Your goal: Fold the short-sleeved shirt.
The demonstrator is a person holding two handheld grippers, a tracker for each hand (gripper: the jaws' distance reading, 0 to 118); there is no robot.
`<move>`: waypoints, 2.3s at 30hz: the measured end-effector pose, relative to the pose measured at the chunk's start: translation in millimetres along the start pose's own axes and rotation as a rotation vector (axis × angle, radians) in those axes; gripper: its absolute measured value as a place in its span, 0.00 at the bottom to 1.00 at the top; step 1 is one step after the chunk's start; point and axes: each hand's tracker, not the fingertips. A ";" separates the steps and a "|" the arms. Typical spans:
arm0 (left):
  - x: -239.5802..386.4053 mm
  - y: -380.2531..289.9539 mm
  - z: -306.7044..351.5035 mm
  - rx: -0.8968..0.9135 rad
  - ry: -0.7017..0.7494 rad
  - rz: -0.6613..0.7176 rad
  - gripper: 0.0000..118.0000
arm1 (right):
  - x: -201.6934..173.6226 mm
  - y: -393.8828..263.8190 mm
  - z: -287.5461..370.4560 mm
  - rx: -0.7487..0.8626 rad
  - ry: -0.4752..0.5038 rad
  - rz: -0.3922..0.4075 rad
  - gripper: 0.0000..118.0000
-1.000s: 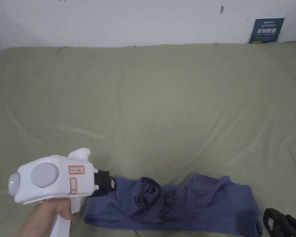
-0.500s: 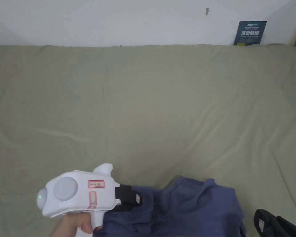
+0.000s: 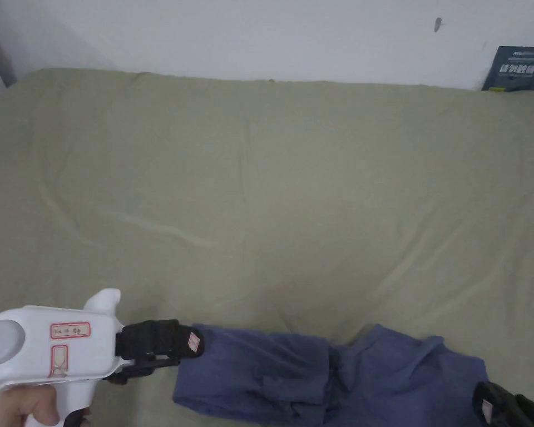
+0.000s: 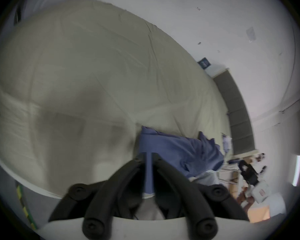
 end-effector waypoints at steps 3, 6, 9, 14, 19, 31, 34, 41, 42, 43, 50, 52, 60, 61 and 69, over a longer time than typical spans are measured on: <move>-4.1 8.1 -22.5 -0.023 -0.061 0.049 0.96 | -2.1 0.2 -0.2 -0.011 -0.009 0.008 0.00; -20.2 17.6 -51.6 -0.034 -0.090 0.059 0.96 | -2.4 -1.1 0.3 -0.023 -0.020 0.015 0.00; -14.5 10.7 -64.7 -0.052 -0.155 0.036 0.96 | -2.1 -1.9 0.9 -0.030 -0.031 0.021 0.00; -4.3 2.1 -57.8 -0.095 -0.053 0.017 0.05 | 1.0 -2.4 2.1 -0.027 -0.036 0.007 0.00; 10.3 1.8 -32.9 -0.010 -0.101 0.025 0.05 | 2.9 -1.7 8.8 -0.014 -0.025 -0.006 0.00; 17.5 21.6 99.3 0.175 0.257 -0.019 0.05 | 7.6 4.9 8.7 0.025 0.002 0.001 0.00; 44.8 17.6 109.9 0.205 0.369 -0.092 0.05 | 6.5 4.7 7.8 0.030 0.013 0.000 0.00; 123.6 7.1 64.7 0.145 0.471 -0.243 0.05 | 8.6 0.2 16.5 0.040 0.035 -0.015 0.00; 136.1 4.8 53.4 0.131 0.503 -0.266 0.05 | 10.0 -0.2 17.7 0.044 0.031 -0.019 0.00; 150.5 3.0 39.8 0.115 0.533 -0.303 0.05 | 11.9 -0.6 19.1 0.048 0.031 -0.021 0.00; 212.3 -22.8 -54.4 0.048 0.665 -0.487 0.06 | 27.2 -3.3 28.6 0.069 0.019 -0.068 0.00; 220.6 -29.8 -86.7 0.008 0.686 -0.528 0.08 | 31.6 -4.6 30.9 0.073 0.015 -0.085 0.00; 217.8 -43.2 -172.4 -0.067 0.628 -0.546 0.94 | 44.3 -2.9 40.5 0.079 -0.013 -0.112 0.00; 224.8 -45.3 -155.6 -0.061 0.606 -0.516 0.91 | 45.0 -2.4 42.4 0.085 -0.023 -0.106 0.00; 185.8 -22.9 -32.6 0.192 0.268 -0.348 0.24 | 41.9 -3.1 34.0 0.075 0.012 -0.113 0.00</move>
